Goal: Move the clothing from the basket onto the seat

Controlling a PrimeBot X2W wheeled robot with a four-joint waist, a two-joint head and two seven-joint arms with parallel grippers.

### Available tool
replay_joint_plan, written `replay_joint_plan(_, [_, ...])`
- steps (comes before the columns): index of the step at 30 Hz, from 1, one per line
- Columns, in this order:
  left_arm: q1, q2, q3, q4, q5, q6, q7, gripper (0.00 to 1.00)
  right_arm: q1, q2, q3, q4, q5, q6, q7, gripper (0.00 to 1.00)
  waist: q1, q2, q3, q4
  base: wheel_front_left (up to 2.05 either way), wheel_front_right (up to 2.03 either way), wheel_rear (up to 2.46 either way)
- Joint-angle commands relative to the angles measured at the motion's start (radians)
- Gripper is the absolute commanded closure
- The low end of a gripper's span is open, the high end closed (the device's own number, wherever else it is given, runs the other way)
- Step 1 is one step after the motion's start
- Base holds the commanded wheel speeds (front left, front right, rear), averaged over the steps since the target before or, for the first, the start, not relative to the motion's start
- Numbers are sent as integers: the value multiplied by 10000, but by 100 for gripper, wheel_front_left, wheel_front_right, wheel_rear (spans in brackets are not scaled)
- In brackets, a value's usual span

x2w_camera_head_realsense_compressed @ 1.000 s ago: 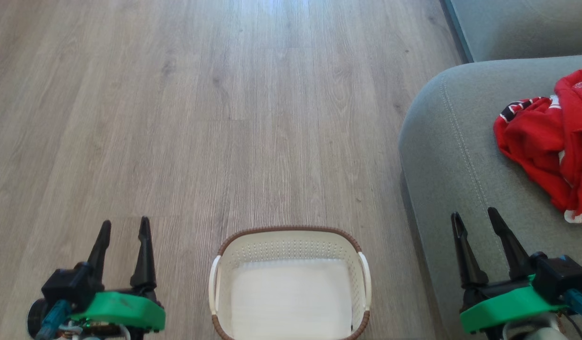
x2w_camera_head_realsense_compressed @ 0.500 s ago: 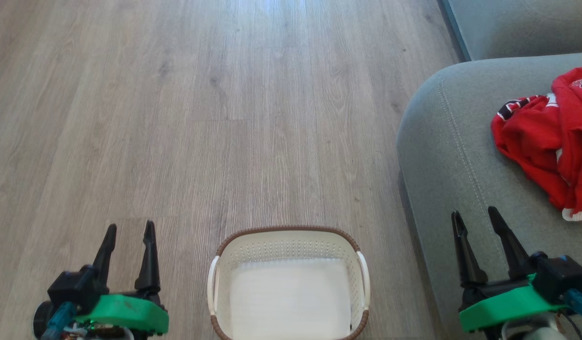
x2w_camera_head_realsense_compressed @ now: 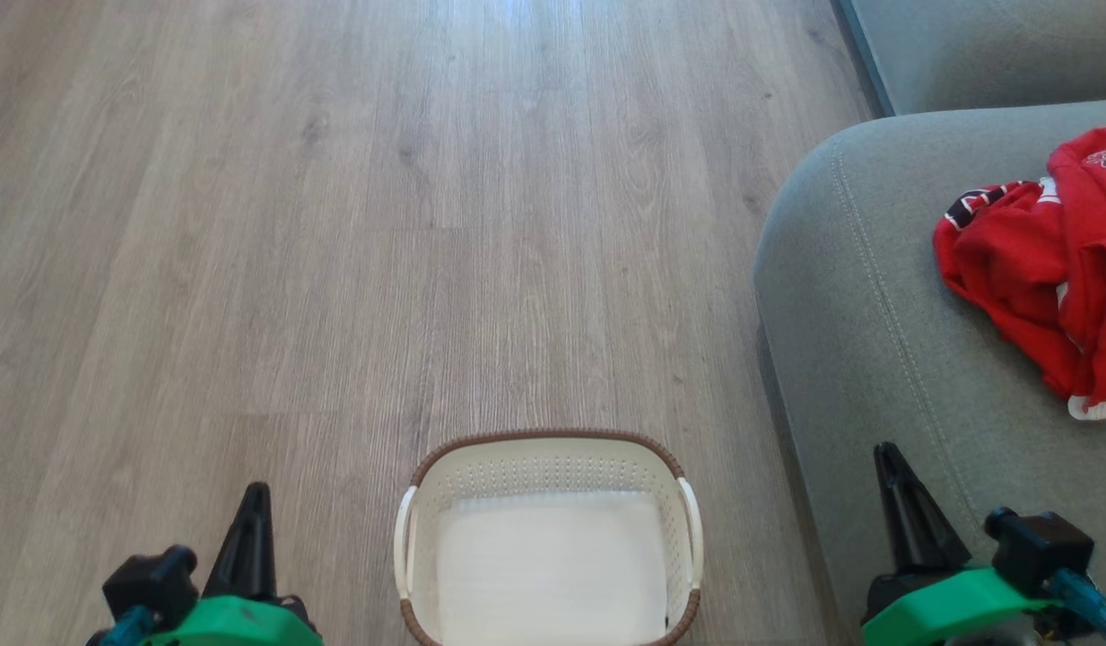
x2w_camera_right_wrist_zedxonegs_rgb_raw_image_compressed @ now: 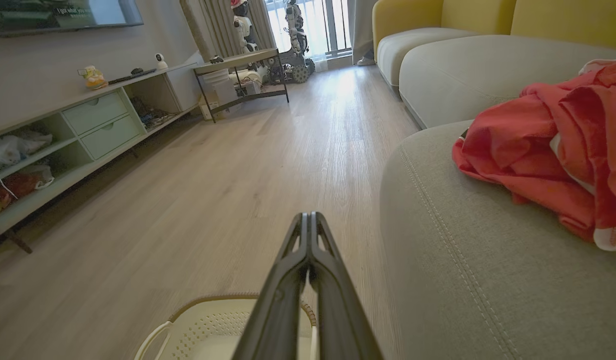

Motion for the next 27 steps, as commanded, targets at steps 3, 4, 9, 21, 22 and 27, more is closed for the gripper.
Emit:
replay_joint_plan(3, [-424, 9, 138, -288, -459, -73, 106, 100, -295, -14, -97, -287, 494, 5, 81, 100, 0, -1, 3, 0, 0, 0, 0])
replay_joint_plan(4, [-438, 4, 153, -287, -564, -83, 133, 100, -315, -14, -104, -272, 607, 6, 104, 100, 0, -1, 4, -1, 0, 0, 0])
replay_joint_plan(9, [-505, -22, 231, -281, -1092, -135, 271, 100, -411, -9, -138, -203, 1169, 9, 221, 100, 0, -1, 7, -3, 0, 0, 0])
replay_joint_plan(21, [-679, -84, 423, -253, -2354, -261, 609, 100, -628, 17, -234, -53, 2499, 17, 509, 100, 0, -1, 14, -7, 0, 0, 0])
replay_joint_plan(22, [-694, -89, 439, -250, -2459, -271, 638, 100, -646, 20, -243, -41, 2609, 18, 534, 100, 0, -1, 14, -7, 0, 0, 0])
replay_joint_plan(27, [-768, -115, 521, -236, -2986, -323, 781, 100, -735, 36, -290, 20, 3159, 21, 660, 100, 0, -1, 17, -8, 0, 0, 0])
